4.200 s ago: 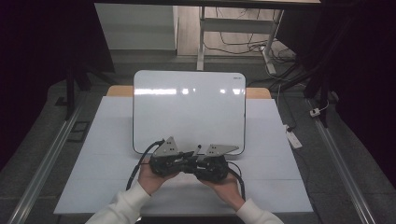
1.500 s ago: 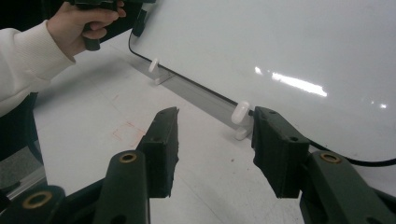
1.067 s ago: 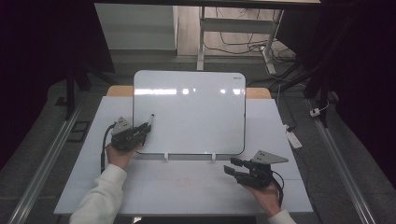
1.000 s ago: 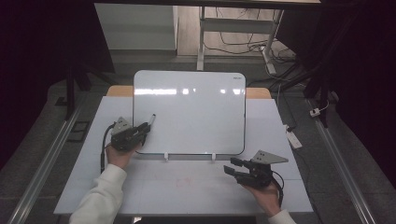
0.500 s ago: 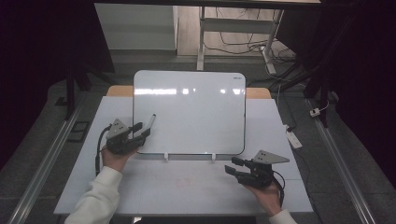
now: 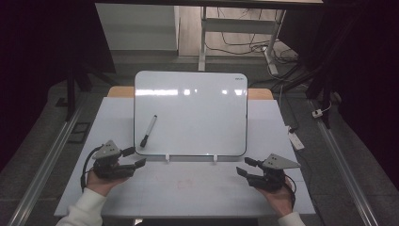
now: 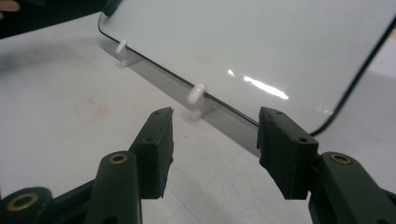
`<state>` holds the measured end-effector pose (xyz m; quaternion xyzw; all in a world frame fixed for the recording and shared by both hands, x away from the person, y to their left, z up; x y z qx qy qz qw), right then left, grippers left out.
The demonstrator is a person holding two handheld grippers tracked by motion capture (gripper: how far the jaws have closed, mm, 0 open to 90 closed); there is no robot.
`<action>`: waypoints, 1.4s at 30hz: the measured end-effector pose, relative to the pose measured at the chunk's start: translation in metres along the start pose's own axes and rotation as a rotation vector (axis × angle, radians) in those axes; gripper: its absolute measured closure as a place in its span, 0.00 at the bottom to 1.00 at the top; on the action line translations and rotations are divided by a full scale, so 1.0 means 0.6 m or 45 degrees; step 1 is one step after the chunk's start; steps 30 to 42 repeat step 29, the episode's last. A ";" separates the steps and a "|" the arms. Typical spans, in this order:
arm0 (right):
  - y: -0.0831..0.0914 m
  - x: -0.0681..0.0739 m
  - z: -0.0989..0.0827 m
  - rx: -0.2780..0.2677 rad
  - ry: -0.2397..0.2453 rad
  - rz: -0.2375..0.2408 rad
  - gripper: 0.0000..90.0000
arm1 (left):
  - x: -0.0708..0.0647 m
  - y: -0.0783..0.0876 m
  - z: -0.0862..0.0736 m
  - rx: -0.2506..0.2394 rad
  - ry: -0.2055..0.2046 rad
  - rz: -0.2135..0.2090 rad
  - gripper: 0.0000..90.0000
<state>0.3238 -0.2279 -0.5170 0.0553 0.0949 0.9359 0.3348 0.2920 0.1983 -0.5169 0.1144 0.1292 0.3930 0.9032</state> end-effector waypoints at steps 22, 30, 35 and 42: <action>0.027 -0.031 -0.024 0.048 0.112 -0.097 0.48 | -0.016 0.035 -0.041 0.052 0.038 -0.037 0.33; 0.025 -0.030 -0.024 0.050 0.123 -0.093 0.48 | -0.014 0.031 -0.046 0.067 0.045 -0.037 0.32; 0.025 -0.030 -0.024 0.050 0.123 -0.093 0.48 | -0.014 0.031 -0.046 0.067 0.045 -0.037 0.32; 0.025 -0.030 -0.024 0.050 0.123 -0.093 0.48 | -0.014 0.031 -0.046 0.067 0.045 -0.037 0.32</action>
Point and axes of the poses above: each handheld gripper's, and its own axes: y roughly backward along the jaws, z roughly out of its top, x roughly to its left, the point moved 6 cm from there along -y, roughly forward along the jaws, and after that the axes turned 14 degrees about -x, right-handed, at the moved point
